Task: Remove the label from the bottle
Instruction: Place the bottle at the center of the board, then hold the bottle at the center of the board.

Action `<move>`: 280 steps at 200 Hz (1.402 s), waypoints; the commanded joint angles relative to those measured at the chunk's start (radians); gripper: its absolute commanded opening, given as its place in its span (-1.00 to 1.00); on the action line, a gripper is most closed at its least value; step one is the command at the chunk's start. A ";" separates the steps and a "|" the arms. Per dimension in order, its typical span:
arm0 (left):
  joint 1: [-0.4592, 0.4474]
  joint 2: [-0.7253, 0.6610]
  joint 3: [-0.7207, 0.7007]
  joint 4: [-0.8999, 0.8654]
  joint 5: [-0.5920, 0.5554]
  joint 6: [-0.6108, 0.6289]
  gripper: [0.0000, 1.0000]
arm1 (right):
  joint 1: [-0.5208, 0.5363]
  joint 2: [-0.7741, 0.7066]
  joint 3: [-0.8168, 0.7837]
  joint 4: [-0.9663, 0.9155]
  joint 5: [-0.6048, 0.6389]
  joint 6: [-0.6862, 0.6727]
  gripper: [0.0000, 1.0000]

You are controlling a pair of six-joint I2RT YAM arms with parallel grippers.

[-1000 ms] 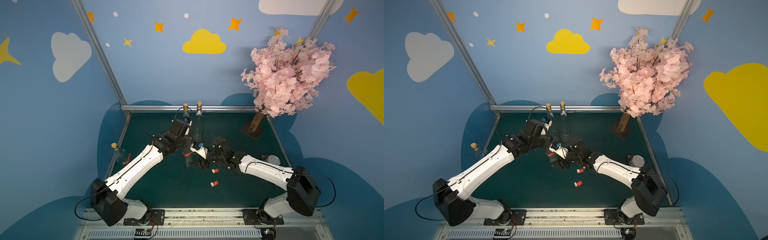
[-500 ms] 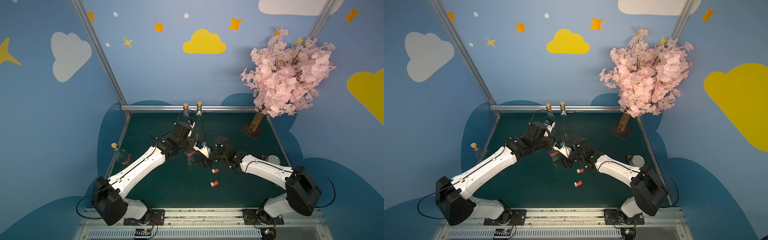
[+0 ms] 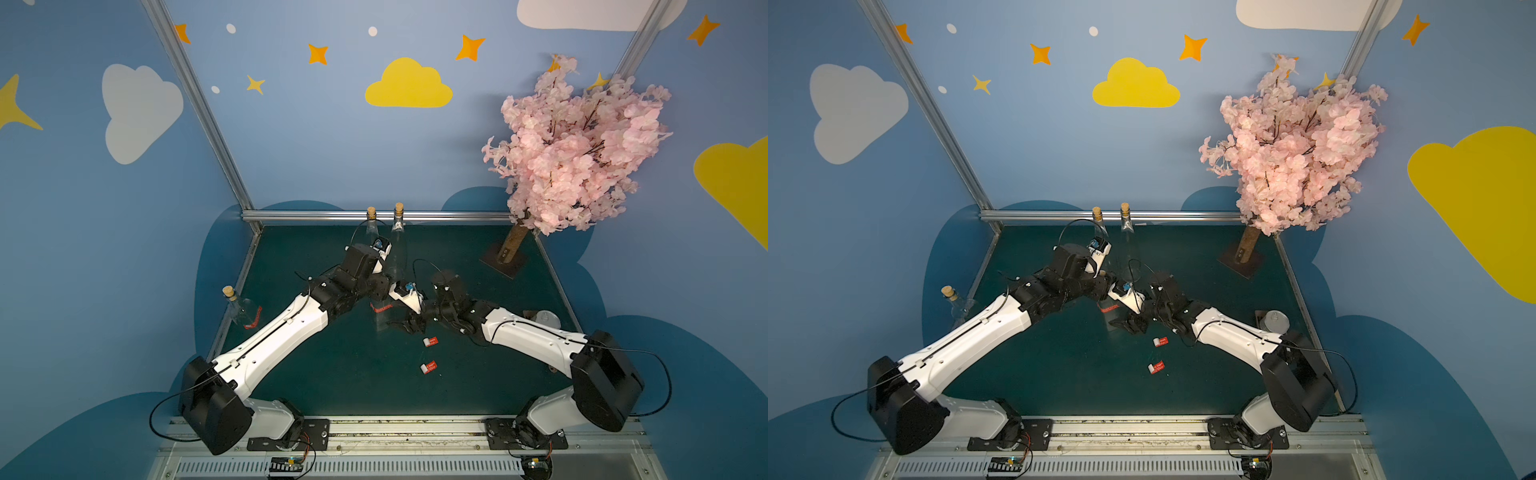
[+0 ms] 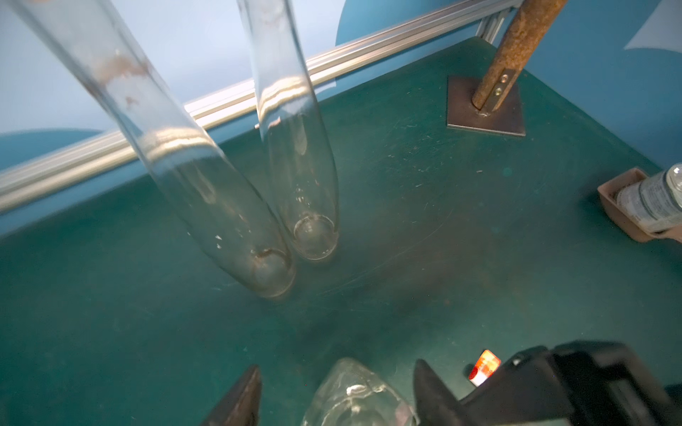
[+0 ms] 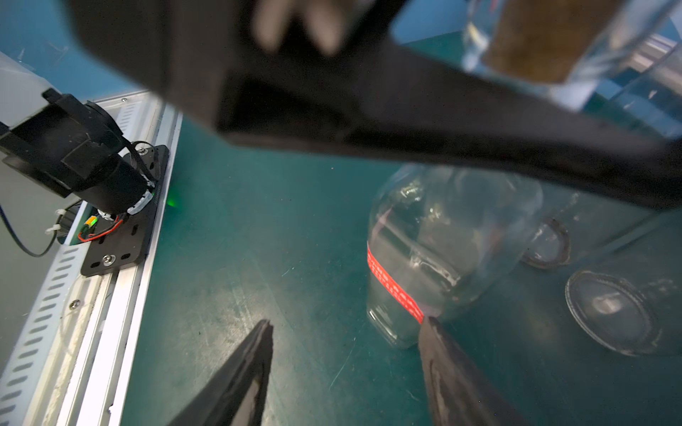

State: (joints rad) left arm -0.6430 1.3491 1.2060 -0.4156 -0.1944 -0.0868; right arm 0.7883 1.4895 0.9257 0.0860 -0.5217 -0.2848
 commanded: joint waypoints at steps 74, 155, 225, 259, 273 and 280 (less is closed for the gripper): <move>0.016 -0.204 -0.383 0.533 0.284 0.038 0.47 | -0.094 0.004 0.040 0.071 -0.237 -0.194 0.30; 0.036 -0.219 -0.562 0.851 0.226 0.090 0.41 | -0.109 0.028 0.041 0.081 -0.299 -0.179 0.26; 0.106 -0.194 -0.589 0.950 0.281 0.197 0.30 | -0.109 0.032 0.032 0.062 -0.334 -0.175 0.20; 0.128 -0.173 -0.598 0.967 0.385 0.253 0.11 | -0.111 0.031 0.033 0.036 -0.335 -0.182 0.16; 0.132 -0.163 -0.599 0.976 0.417 0.268 0.04 | -0.112 0.031 0.035 0.032 -0.341 -0.182 0.15; 0.132 -0.158 -0.599 0.978 0.434 0.276 0.01 | -0.112 0.033 0.035 0.032 -0.343 -0.184 0.14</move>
State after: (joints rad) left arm -0.5171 1.1759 0.6231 0.5232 0.1463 0.1345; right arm 0.6819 1.5108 0.9337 0.1394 -0.8360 -0.4614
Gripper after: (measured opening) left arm 0.524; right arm 0.577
